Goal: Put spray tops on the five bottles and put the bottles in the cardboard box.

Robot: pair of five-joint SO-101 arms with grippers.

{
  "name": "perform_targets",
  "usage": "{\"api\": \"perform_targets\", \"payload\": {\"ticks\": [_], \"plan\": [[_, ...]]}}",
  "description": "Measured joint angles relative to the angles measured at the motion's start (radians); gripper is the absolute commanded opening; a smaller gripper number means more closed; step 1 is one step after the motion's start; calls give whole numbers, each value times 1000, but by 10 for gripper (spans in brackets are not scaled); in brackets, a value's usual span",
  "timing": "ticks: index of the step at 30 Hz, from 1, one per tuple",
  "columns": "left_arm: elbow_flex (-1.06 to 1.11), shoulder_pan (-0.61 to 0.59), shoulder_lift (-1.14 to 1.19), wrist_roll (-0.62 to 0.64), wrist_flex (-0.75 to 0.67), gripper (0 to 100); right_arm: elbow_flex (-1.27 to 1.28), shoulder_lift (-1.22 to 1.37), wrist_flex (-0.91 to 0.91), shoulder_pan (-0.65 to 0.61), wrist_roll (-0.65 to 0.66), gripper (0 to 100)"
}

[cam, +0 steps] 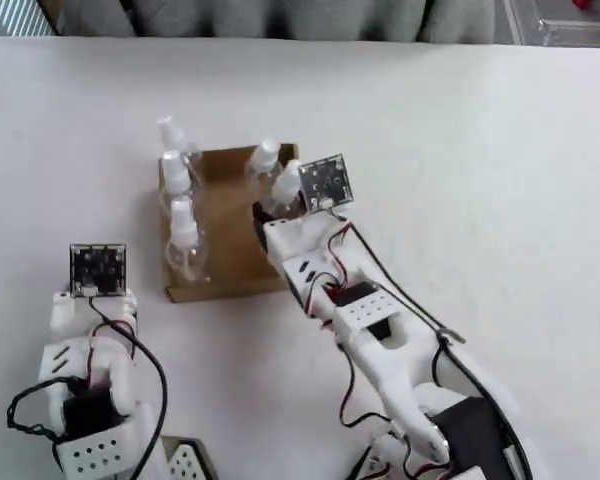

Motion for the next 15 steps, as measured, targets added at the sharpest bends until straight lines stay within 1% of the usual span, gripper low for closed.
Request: {"api": "perform_targets", "payload": {"ticks": [5, 15], "plan": [[3, 0, 0, 0, 0, 20, -2, 25, -20, -2, 87, 16], [3, 5, 0, 0, 0, 20, -3, 31, -20, -2, 103, 22]]}}
